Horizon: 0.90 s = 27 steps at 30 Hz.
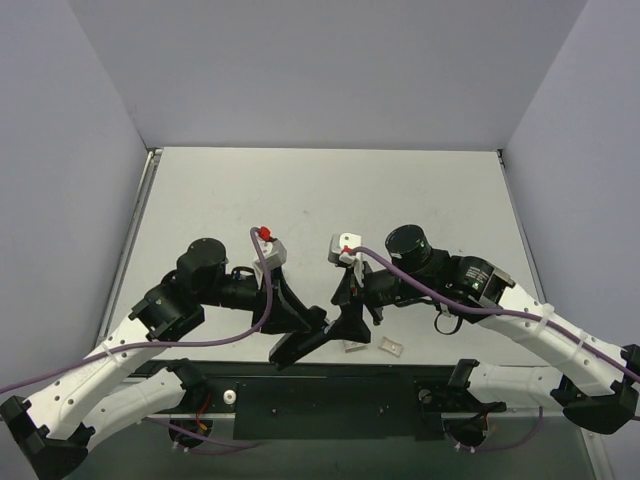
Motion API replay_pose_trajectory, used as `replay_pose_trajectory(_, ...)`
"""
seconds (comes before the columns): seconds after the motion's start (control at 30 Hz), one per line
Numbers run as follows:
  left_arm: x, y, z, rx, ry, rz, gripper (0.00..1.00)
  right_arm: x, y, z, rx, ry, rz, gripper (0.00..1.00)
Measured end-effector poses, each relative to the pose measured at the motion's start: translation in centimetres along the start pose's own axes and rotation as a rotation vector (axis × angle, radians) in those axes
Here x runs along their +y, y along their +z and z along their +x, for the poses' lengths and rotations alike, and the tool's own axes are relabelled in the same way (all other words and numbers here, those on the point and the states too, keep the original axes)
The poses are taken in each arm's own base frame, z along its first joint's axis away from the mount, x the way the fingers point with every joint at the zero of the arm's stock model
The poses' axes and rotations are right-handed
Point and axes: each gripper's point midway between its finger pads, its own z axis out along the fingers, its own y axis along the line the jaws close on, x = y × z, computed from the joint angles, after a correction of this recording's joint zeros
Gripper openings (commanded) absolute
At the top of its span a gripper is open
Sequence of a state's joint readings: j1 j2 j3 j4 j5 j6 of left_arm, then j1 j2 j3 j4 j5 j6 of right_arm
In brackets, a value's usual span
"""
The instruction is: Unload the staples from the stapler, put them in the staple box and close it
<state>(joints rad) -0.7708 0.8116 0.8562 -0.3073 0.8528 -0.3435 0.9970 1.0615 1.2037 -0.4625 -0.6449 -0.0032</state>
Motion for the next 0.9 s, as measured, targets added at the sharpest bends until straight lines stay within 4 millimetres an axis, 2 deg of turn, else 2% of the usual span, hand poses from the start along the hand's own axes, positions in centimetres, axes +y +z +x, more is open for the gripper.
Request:
replay_pose_trajectory(0.27,-0.7,-0.1,-0.5,-0.020,0.017,0.029,0.00,0.2,0.8,-0.2,-0.013,0.008,-0.024,0.54)
replay_pose_trajectory(0.43,-0.8,-0.1,-0.4,-0.021,0.017,0.039,0.00,0.4,1.3,-0.2,-0.020,0.022,-0.050,0.41)
replay_pose_trajectory(0.57,-1.1,-0.2,-0.5,-0.025,0.020,0.048,0.00,0.8,1.5,-0.4,-0.027,0.025,-0.074,0.37)
replay_pose_trajectory(0.63,-1.2,-0.2,-0.6,-0.030,0.025,0.053,0.00,1.1,1.6,-0.4,-0.030,0.023,-0.087,0.29)
replay_pose_trajectory(0.7,-1.3,-0.2,-0.7,-0.034,0.030,0.057,0.00,1.3,1.7,-0.2,-0.028,0.025,-0.098,0.14)
replay_pose_trajectory(0.73,-1.3,-0.2,-0.8,-0.036,0.030,0.056,0.00,1.4,1.8,-0.1,-0.024,0.027,-0.107,0.00)
replay_pose_trajectory(0.9,-1.4,-0.2,-0.6,-0.043,0.041,0.063,0.00,1.8,1.7,0.3,-0.035,0.045,-0.121,0.00)
